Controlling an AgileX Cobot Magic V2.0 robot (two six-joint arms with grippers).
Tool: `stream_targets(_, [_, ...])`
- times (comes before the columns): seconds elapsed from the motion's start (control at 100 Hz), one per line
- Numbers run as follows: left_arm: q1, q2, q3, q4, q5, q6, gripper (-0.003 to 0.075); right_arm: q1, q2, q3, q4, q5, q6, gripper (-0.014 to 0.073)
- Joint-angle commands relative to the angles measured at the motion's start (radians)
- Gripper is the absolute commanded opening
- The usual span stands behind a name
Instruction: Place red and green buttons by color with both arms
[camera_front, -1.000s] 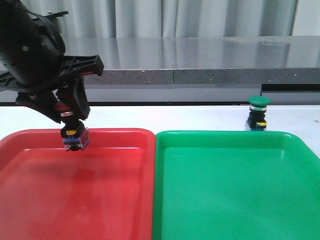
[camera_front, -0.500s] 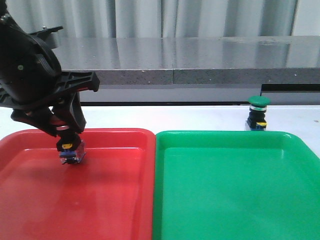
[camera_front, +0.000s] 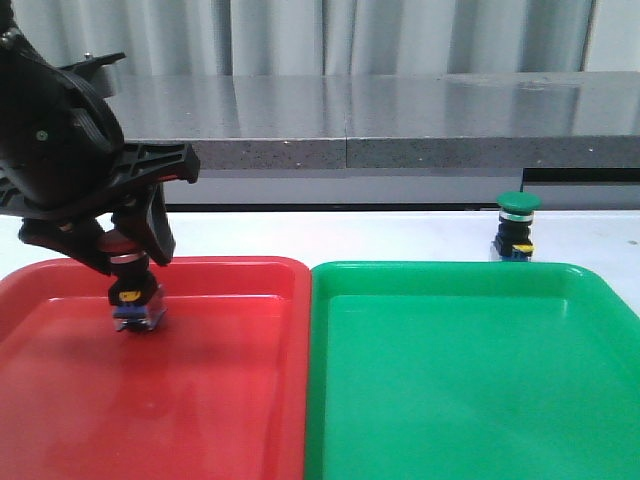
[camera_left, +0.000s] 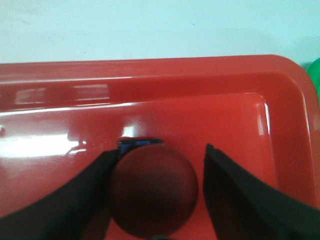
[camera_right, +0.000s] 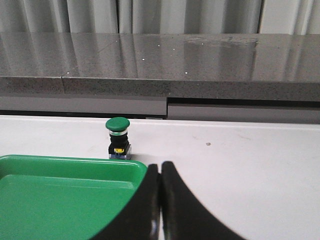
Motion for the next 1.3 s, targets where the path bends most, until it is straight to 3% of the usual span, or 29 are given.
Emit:
stream_targets(0.0, [-0.007, -0.047, -0.022, -0.018, -0.043, -0.011, 0.0513, -0.006, -0.018, -0.014, 0.000, -0.078, -0.005, -0.0067])
stream_targets(0.1, [-0.007, -0.047, -0.022, -0.019, -0.043, -0.011, 0.0557, -0.006, -0.018, -0.014, 0.000, -0.078, -0.005, -0.0067])
stream_targets(0.54, [-0.003, -0.096, -0.022, 0.003, -0.088, -0.011, 0.0557, -0.006, -0.018, -0.014, 0.000, -0.078, -0.005, -0.0067])
stream_targets(1.04, [0.132, -0.365, -0.012, 0.114, -0.105, -0.011, 0.0554, -0.006, -0.018, -0.014, 0.000, -0.078, -0.005, -0.0067])
stream_targets(1.29, [0.143, -0.579, 0.096, 0.208, -0.194, -0.011, 0.0529, -0.006, -0.018, -0.014, 0.000, -0.078, -0.005, -0.0067])
